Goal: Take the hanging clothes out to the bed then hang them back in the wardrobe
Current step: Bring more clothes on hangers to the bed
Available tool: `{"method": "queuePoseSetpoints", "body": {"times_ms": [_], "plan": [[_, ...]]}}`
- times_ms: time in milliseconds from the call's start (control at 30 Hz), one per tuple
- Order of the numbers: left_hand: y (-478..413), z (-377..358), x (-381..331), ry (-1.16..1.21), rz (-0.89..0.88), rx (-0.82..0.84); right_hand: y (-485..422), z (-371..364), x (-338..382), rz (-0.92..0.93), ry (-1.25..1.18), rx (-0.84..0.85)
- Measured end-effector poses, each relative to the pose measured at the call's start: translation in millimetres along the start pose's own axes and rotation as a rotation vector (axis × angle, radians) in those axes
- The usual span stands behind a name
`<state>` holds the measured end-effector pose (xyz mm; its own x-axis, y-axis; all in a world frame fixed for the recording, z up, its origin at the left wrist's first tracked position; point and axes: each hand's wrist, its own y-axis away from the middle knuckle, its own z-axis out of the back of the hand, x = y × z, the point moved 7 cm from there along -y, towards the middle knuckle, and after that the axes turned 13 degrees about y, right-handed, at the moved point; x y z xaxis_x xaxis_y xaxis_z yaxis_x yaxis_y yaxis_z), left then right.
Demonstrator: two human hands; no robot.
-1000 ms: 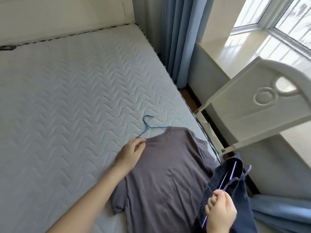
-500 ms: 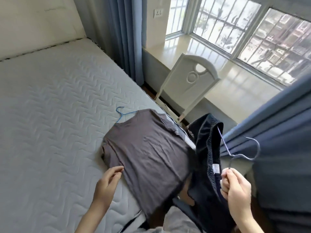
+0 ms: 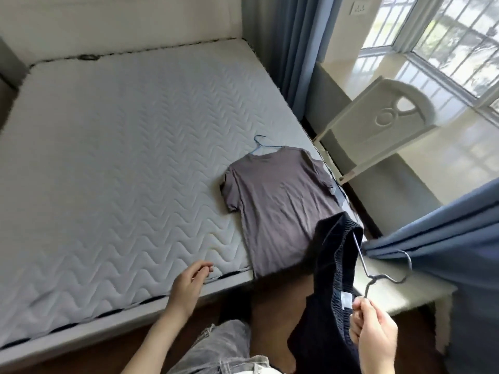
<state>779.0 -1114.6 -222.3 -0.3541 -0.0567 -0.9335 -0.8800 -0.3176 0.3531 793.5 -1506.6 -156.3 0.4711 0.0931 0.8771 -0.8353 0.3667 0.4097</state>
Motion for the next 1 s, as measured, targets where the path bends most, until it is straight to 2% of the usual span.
{"method": "queuePoseSetpoints", "body": {"times_ms": [200, 333, 600, 767, 1000], "plan": [[99, 61, -2, 0.031, -0.043, -0.131, 43, -2, -4, 0.076, 0.017, 0.134], [135, 105, -3, 0.053, -0.105, -0.21, 69, -10, -7, 0.072, -0.058, 0.133], [196, 199, 39, 0.073, -0.075, -0.301, 140, -51, -27, 0.091, -0.047, 0.105], [212, 274, 60, -0.005, -0.034, -0.268, 186, -103, -40, 0.086, -0.093, 0.036], [179, 368, 40, -0.327, -0.105, -0.106, 228, -174, -47, 0.063, -0.179, -0.105]]}}
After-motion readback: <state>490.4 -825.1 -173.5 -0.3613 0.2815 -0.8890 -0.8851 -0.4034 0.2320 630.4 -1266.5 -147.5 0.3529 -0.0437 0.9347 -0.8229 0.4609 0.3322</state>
